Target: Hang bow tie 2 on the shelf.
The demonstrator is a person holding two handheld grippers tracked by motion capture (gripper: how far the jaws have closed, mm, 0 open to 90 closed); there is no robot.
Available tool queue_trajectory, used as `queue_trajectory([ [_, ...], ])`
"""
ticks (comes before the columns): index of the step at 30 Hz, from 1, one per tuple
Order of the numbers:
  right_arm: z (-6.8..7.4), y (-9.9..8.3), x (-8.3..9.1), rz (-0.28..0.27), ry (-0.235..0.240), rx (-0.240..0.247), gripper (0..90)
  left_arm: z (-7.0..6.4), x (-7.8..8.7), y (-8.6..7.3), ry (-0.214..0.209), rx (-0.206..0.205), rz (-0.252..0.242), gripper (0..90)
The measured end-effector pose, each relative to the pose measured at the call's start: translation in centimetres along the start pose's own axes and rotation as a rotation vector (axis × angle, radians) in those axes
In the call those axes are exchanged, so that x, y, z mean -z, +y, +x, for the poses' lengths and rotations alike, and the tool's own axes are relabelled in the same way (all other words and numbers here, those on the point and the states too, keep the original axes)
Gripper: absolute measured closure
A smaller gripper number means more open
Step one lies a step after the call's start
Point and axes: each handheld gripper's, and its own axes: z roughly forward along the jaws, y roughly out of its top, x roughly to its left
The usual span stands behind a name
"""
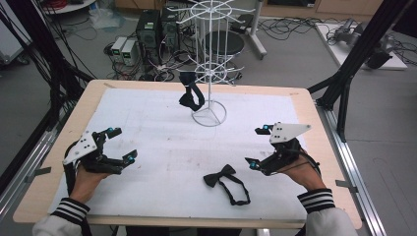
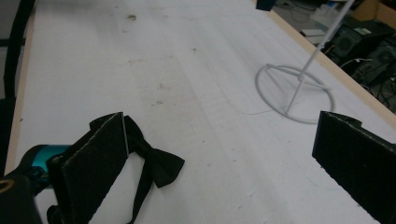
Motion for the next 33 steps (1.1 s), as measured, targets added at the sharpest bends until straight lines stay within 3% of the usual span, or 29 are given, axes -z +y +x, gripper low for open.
queue_trajectory([
  [15,-0.6,2.3,-4.2,0.152,0.168,0.137,2.8,-0.3,0.0,-0.8,-0.005,0.004,-0.006,1.7],
  [23,-0.5,2.6,-5.8,0.191,0.217,0.166,2.8,-0.2,0.1,-1.0,-0.006,0.001,-0.01,1.7],
  [27,-0.6,2.3,-6.5,0.234,0.23,0.16,2.8,-0.3,0.1,-1.2,-0.009,0.001,-0.011,1.7],
  [33,-0.4,2.2,-7.1,0.25,0.257,0.165,2.8,-0.3,0.0,-1.4,-0.007,0.009,-0.009,1.7],
])
